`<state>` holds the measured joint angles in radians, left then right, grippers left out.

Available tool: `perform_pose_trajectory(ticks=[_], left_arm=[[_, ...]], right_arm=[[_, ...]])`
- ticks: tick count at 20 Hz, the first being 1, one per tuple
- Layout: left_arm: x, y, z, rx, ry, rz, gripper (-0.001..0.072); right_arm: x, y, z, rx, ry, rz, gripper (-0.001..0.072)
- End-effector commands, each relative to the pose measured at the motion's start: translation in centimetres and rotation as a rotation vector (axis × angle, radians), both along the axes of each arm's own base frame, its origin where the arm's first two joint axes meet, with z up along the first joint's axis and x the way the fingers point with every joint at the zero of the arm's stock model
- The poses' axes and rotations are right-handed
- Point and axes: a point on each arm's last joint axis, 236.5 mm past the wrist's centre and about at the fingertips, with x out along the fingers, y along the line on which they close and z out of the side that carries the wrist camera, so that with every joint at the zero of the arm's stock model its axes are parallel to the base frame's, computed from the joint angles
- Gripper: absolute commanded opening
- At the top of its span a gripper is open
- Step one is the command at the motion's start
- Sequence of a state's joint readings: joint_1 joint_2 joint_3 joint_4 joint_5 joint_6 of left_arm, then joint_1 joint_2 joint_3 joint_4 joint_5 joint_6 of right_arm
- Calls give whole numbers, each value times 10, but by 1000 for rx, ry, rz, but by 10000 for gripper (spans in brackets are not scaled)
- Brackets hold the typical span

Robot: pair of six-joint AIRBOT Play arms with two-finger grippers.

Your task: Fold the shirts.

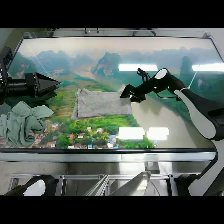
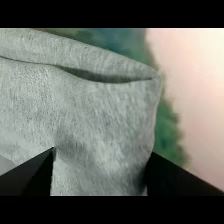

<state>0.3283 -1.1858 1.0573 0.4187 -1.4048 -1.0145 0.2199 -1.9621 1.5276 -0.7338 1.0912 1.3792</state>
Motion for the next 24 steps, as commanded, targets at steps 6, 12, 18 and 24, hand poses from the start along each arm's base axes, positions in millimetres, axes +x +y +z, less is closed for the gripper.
perform_pose_trajectory(ticks=[6, 12, 18, 24], left_arm=[[-2, -1, 0, -2, 3, -8, 481], [-2, -1, 0, -2, 3, -8, 481], [-3, 0, -2, 5, 5, -9, 481], [-3, 0, -2, 5, 6, -10, 481]], right_arm=[[-10, 57, 71, 333, -38, 67, 15], [16, -75, 219, 247, -332, -75, 15], [-8, -333, 289, -75, -392, -717, 15], [-148, -501, 255, -222, -20, -1243, 15]])
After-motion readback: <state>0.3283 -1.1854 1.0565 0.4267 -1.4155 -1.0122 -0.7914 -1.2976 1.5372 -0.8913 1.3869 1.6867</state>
